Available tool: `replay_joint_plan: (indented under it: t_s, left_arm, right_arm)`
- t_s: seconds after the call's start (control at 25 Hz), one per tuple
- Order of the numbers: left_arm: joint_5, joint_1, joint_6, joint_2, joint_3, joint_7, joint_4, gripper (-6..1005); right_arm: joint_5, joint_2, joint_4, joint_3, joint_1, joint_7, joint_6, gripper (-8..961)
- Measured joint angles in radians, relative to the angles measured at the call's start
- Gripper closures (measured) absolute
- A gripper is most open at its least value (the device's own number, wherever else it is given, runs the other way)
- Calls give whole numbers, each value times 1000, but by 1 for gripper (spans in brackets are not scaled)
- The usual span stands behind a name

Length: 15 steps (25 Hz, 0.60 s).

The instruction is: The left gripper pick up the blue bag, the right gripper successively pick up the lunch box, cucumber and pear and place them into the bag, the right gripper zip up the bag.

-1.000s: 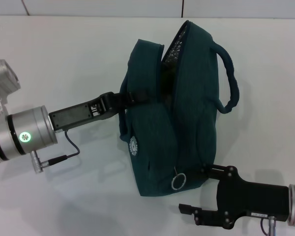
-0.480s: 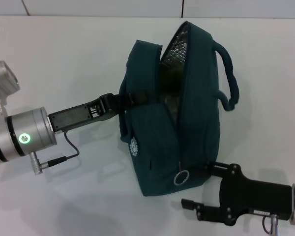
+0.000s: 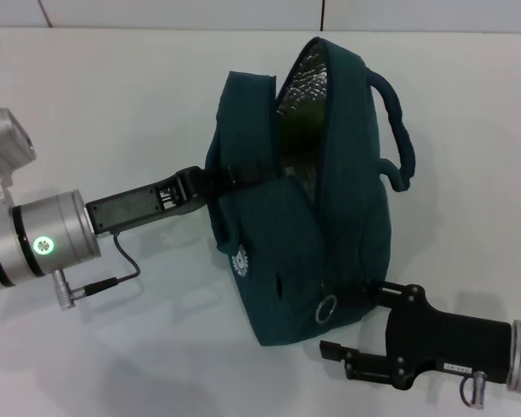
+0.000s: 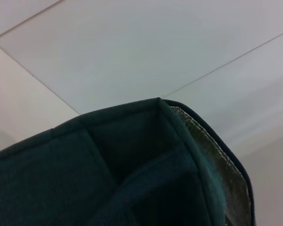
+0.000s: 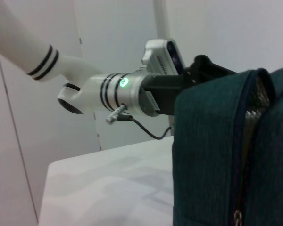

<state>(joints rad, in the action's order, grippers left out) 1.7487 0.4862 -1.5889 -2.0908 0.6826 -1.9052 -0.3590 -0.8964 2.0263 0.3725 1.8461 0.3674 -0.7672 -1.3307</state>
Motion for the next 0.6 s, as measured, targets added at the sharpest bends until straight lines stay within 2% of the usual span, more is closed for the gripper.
replay_joint_plan:
  t_s: [0.24,0.6]
  left_arm:
    - [0,3,-5,1,1,0,-1,931]
    - [0,1,-8,3,2,0,-8,932]
  right_arm:
    - [35,0,23,80,7,0,24,248]
    - [36,0,53,109,6,3,24,247]
